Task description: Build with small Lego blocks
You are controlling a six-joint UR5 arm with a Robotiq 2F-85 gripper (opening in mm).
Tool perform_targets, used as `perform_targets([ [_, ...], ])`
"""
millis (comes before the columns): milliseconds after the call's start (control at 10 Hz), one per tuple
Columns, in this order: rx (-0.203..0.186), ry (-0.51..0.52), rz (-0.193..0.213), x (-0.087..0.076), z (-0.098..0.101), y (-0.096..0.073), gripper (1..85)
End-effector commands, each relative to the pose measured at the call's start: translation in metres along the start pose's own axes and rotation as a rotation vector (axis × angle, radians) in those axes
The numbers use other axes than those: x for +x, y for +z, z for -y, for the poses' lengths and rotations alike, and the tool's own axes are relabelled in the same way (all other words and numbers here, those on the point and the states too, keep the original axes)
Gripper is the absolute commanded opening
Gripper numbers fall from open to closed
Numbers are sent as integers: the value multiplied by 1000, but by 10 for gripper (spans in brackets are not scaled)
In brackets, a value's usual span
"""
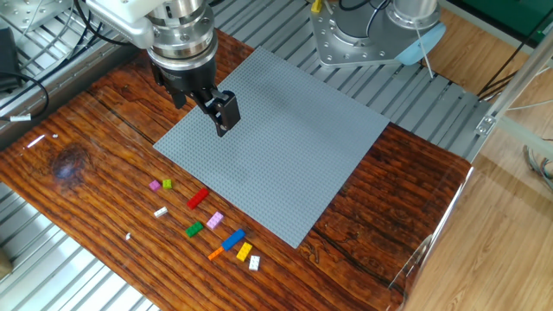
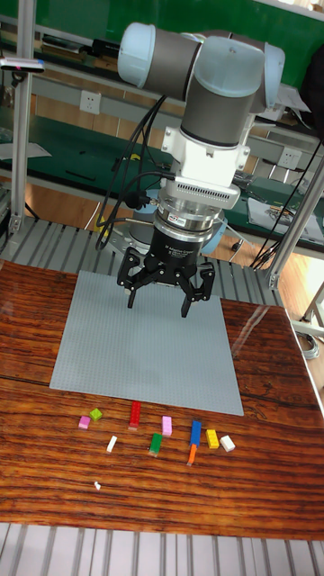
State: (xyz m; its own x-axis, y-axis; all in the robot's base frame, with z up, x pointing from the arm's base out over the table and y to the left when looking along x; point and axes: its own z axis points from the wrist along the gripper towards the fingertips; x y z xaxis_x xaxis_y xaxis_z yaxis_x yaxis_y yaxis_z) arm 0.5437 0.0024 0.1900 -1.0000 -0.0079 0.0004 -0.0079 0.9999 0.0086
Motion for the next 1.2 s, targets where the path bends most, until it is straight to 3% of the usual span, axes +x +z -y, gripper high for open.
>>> perform_targets([
  [0, 124, 41, 154, -39, 31, -5, 10],
  [600, 123, 40, 157, -39, 30, -2, 10],
  [1100, 84, 25, 157, -38, 25, 3, 10],
])
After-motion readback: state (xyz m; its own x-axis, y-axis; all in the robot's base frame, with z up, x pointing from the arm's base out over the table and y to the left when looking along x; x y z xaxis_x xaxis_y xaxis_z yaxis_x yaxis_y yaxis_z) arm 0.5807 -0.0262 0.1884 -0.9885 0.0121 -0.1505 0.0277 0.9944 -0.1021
